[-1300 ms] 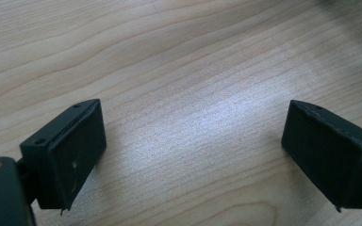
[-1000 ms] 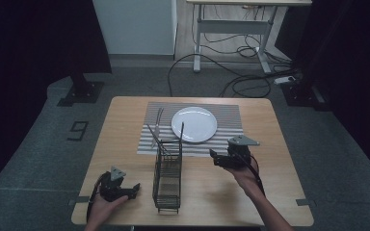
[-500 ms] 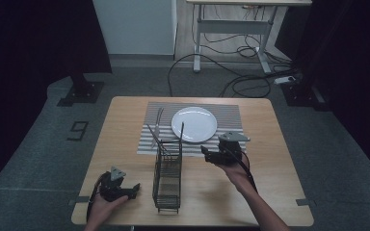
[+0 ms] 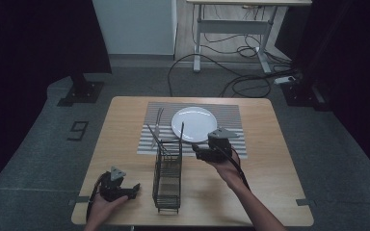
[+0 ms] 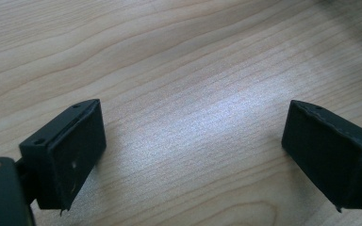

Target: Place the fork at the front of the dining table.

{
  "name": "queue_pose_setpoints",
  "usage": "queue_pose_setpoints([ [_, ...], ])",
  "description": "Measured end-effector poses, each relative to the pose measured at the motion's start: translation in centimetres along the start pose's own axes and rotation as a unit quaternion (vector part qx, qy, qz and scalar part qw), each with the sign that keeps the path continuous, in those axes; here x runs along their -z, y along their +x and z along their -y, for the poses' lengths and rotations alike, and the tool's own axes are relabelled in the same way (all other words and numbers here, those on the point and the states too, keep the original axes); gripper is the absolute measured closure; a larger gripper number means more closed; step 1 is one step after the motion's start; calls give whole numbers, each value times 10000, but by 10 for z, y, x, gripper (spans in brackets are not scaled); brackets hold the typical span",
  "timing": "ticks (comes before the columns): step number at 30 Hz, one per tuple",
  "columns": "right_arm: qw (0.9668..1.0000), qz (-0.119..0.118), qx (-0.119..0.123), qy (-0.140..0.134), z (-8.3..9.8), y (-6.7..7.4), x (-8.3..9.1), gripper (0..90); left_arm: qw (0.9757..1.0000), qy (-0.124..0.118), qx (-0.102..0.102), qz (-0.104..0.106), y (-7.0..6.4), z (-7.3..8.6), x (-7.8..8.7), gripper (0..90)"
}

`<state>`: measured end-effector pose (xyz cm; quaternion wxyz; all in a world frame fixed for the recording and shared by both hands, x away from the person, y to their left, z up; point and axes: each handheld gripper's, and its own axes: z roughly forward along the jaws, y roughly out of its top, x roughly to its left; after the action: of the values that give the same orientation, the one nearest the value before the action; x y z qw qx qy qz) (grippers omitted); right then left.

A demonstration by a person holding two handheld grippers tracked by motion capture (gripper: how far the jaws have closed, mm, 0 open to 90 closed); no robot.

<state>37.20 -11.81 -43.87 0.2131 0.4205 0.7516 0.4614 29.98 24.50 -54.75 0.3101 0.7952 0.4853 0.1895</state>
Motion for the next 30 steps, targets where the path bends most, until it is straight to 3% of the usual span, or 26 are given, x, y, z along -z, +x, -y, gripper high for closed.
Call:
queue_pose_setpoints([
  [15,9997,-206,107,-52,-12,15,-15,333,10000,3,0,4,0,0,0,67],
  [30,9996,-198,162,-145,-26,24,-28,392,10000,5,-3,8,0,0,0,67],
])
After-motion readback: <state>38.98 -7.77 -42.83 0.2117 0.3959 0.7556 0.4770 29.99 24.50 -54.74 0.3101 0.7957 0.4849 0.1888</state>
